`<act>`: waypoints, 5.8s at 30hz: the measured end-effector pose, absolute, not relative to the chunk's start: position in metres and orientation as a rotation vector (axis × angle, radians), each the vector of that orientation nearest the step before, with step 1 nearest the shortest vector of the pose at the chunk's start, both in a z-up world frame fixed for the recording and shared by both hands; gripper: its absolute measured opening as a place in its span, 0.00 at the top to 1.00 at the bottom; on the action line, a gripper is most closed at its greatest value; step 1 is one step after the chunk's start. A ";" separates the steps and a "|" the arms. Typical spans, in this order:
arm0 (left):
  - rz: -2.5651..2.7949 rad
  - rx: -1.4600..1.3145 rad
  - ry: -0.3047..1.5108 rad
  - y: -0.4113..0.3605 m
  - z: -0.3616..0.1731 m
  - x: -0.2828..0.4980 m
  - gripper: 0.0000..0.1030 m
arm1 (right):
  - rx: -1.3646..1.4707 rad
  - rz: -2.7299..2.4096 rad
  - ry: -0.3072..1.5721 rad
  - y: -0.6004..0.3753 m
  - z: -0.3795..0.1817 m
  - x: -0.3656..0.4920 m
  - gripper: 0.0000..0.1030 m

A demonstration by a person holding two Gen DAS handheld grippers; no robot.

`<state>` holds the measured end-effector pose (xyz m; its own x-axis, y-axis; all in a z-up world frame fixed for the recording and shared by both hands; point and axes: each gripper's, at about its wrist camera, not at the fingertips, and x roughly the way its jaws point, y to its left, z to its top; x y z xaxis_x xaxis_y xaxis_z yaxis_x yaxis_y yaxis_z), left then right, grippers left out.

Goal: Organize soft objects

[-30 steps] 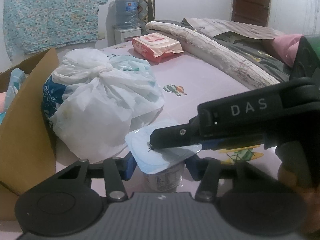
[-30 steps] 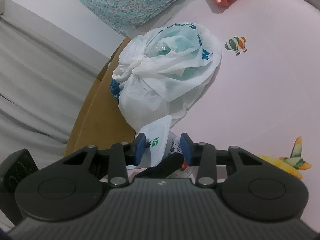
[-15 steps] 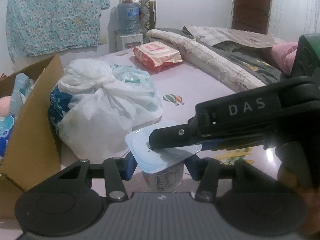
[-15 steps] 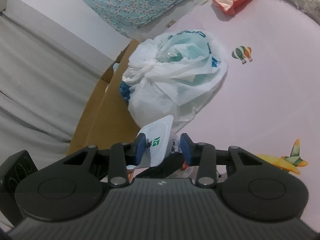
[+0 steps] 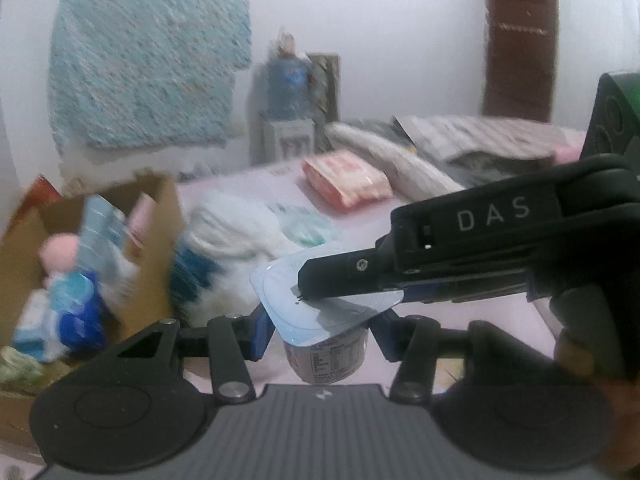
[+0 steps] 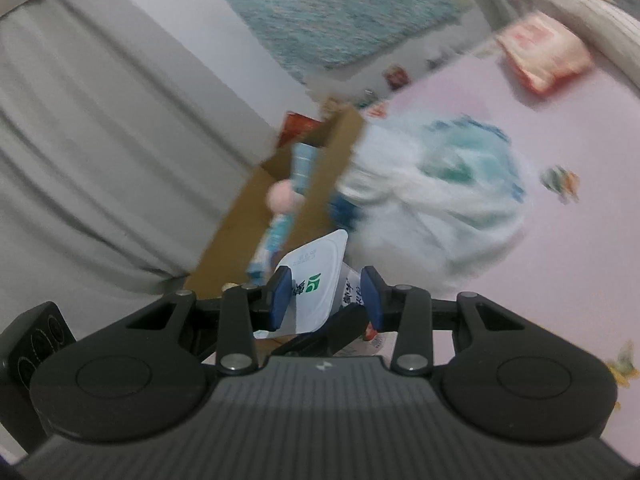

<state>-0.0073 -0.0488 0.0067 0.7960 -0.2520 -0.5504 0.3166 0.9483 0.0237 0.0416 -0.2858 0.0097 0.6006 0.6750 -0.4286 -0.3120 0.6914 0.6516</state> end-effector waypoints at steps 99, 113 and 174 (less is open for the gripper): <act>0.094 0.031 0.601 0.090 0.023 -0.035 0.00 | -0.075 -0.027 0.404 -0.176 0.012 -0.024 0.01; 0.121 -0.097 0.738 0.104 0.009 -0.016 0.00 | 0.031 0.134 0.566 -0.183 0.019 -0.018 0.01; 0.199 -0.054 0.831 0.106 -0.001 -0.013 0.00 | -0.033 0.195 0.731 -0.161 0.001 0.010 0.01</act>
